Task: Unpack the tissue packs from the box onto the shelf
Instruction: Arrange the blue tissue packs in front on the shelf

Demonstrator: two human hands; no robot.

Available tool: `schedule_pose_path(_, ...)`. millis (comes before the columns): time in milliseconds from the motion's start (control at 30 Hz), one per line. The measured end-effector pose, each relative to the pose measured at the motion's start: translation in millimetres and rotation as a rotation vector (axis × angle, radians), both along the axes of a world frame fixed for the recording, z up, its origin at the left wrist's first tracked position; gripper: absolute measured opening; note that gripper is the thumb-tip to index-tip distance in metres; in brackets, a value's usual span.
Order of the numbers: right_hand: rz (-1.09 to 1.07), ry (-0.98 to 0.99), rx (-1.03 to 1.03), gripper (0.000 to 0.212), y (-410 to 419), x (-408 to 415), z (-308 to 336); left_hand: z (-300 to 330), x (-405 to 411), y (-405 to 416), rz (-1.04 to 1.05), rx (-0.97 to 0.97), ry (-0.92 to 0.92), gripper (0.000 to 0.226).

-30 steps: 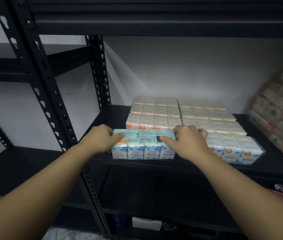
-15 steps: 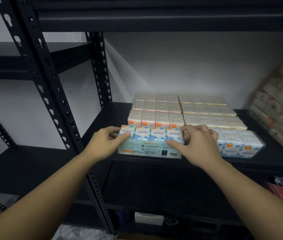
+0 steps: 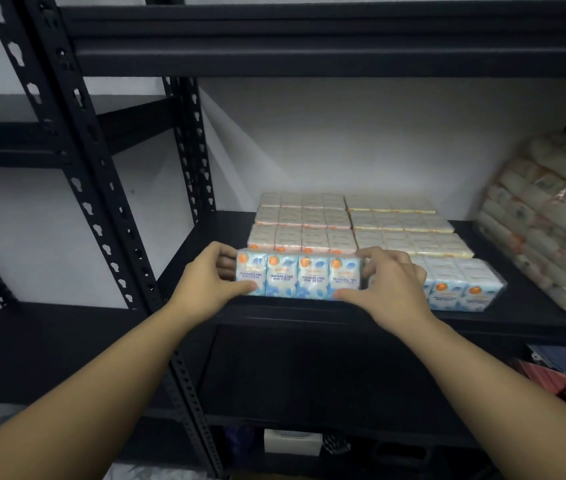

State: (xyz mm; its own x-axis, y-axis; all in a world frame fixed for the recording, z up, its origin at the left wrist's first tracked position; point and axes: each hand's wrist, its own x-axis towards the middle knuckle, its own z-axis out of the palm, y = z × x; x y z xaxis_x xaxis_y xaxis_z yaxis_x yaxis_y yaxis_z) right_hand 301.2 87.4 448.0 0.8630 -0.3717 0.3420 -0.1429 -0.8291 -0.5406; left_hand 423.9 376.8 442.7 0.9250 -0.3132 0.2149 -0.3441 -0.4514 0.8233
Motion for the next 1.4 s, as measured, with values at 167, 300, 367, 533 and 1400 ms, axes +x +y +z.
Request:
schedule_pose_path(167, 0.065, 0.03, -0.114, 0.041, -8, -1, -9, -12, -5, -2, -0.058, 0.012, -0.018, 0.067)
schedule_pose_path(300, 0.11, 0.008, -0.125, 0.038, -15, -3, -9, -14, 0, -8, -0.076, 0.053, -0.095, 0.076)
schedule_pose_path(367, 0.122, -0.006, -0.143, 0.037, -18, -4, -10, -15, 3, -13, -0.033, 0.106, -0.121, 0.079)
schedule_pose_path(533, 0.108, -0.029, -0.126, 0.037, -23, 0, -9, -16, 6, -22, -0.001, 0.115, -0.123, 0.076)
schedule_pose_path(1400, 0.066, 0.195, -0.308, 0.074, -80, -17, 1, 6, -2, -100, -0.27, 0.707, -0.421, 0.084)
